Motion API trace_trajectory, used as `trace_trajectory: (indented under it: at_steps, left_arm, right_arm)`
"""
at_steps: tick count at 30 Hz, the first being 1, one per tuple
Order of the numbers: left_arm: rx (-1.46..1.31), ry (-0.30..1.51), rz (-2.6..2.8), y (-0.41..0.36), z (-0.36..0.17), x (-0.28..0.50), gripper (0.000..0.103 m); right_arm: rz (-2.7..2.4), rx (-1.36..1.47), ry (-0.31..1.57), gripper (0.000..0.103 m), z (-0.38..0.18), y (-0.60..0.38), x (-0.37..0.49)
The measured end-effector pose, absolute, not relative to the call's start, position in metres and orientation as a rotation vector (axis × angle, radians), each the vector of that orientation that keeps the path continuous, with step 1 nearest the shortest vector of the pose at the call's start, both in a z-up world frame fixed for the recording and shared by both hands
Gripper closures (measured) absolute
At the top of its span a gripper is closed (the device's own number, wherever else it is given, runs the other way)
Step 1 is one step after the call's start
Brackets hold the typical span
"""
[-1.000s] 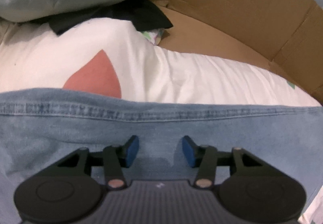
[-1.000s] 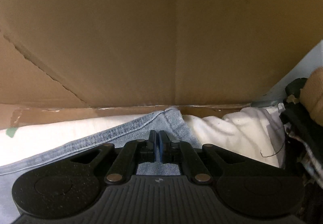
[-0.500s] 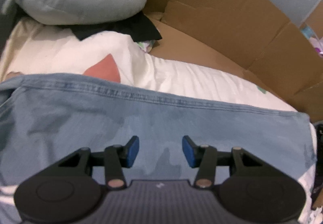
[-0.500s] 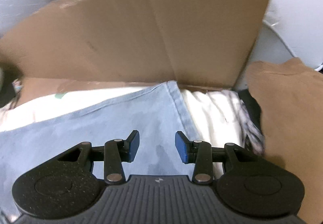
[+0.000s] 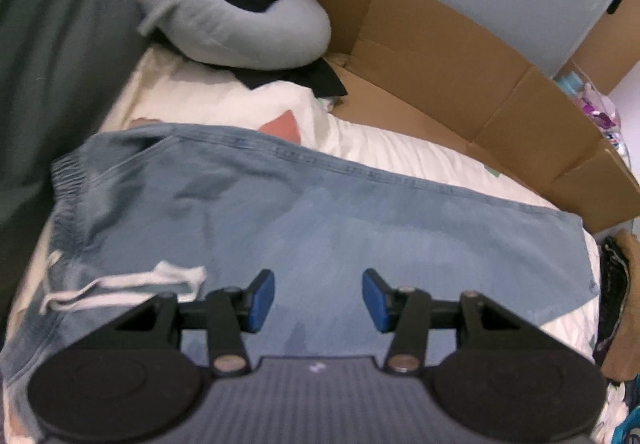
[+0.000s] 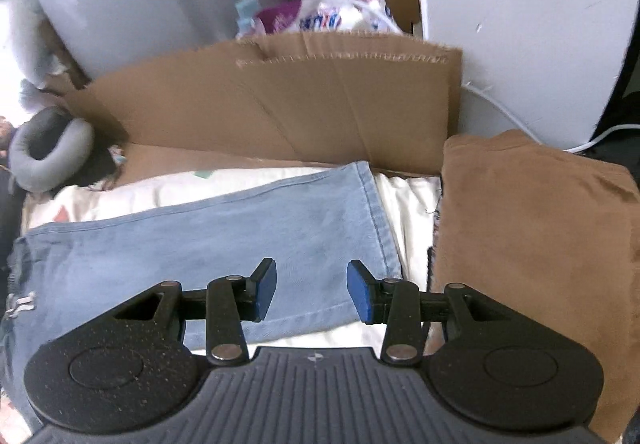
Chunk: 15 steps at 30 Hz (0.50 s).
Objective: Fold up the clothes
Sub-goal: 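Open both grippers and lift them away from the flattened jeans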
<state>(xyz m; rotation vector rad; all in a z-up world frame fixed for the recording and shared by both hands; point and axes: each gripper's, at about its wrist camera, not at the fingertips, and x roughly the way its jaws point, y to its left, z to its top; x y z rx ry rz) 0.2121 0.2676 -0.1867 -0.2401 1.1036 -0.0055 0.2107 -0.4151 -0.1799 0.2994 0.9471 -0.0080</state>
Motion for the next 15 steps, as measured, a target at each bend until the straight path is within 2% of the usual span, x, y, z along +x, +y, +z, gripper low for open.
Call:
trace_trajectory:
  at_steps: [9, 15]
  left_arm:
    - [-0.248, 1.067, 0.001, 0.288, -0.155, 0.142, 0.05]
    - [-0.28, 1.044, 0.04, 0.312, -0.144, 0.097, 0.048]
  right_arm:
    - [0.016, 0.341, 0.879, 0.055, -0.143, -0.432, 0.136]
    - [0.005, 0.365, 0.868, 0.052, -0.143, -0.447, 0.087]
